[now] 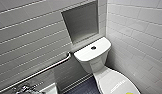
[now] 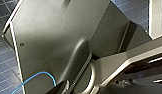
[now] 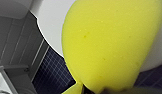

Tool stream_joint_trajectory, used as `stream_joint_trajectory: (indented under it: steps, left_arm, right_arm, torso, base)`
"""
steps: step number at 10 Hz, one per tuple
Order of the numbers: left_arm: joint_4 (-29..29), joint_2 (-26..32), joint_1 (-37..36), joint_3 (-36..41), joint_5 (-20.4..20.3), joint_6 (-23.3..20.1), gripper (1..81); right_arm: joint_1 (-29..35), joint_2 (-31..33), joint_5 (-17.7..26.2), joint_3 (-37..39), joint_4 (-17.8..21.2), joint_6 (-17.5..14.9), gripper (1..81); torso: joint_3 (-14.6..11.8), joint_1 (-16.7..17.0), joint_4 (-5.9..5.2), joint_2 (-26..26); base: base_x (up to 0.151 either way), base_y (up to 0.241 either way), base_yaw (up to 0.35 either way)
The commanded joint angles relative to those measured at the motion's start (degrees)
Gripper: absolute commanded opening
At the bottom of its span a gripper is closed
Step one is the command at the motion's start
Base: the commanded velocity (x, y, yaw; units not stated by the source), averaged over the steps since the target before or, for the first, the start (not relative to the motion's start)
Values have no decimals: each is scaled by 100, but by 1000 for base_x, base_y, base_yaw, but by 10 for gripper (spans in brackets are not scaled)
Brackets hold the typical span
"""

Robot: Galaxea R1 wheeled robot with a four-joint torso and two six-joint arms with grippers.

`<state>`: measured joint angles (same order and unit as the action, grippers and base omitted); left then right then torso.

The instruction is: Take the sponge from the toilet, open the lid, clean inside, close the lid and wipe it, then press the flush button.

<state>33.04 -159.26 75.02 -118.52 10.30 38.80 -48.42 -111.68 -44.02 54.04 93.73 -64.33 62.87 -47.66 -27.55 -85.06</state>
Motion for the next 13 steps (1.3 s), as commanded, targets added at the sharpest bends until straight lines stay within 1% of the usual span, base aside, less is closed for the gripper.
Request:
stream_joint_trajectory:
  steps: [1, 2, 5, 6, 8, 9, 12, 13]
  left_arm:
    - [19, 139, -132, 65, 341, -48, 811]
    - [19, 139, -140, 57, 341, -48, 811]
    - [-8, 166, -132, 65, 341, -40, 811]
    - [-25, 183, -140, 65, 341, -39, 811]
    - [-52, 183, -141, 48, 341, -39, 811]
    - [-69, 201, -132, 48, 341, -39, 811]
    - [-78, 245, -132, 39, 341, -31, 811]
    - [-87, 245, -132, 39, 341, -31, 811]
  right_arm:
    - [1407, -706, -1212, -380, 31, 8, 10]
    - [1671, -1022, -1310, -152, 135, 17, 10]
    - [2182, -2226, -1443, 1155, 478, 61, 10]
    - [2226, -2648, -1443, 1709, 514, 70, 10]
    - [2296, -3415, -1303, 2941, 523, 114, 10]
    - [2314, -3721, -1120, 3458, 523, 122, 10]
    - [2358, -4375, -335, 4702, 532, 166, 10]
    - [2349, -4577, 34, 5098, 532, 166, 10]
  torso:
    - [0, 0, 0, 0]
    - [0, 0, 0, 0]
    - [0, 0, 0, 0]
    - [0, 0, 0, 0]
    - [0, 0, 0, 0]
    - [0, 0, 0, 0]
    - [0, 0, 0, 0]
    - [0, 0, 0, 0]
  base:
    - [0, 0, 0]
    - [0, 0, 0]
    - [0, 0, 0]
    - [0, 0, 0]
    - [0, 0, 0]
    - [0, 0, 0]
    - [0, 0, 0]
    - [0, 0, 0]
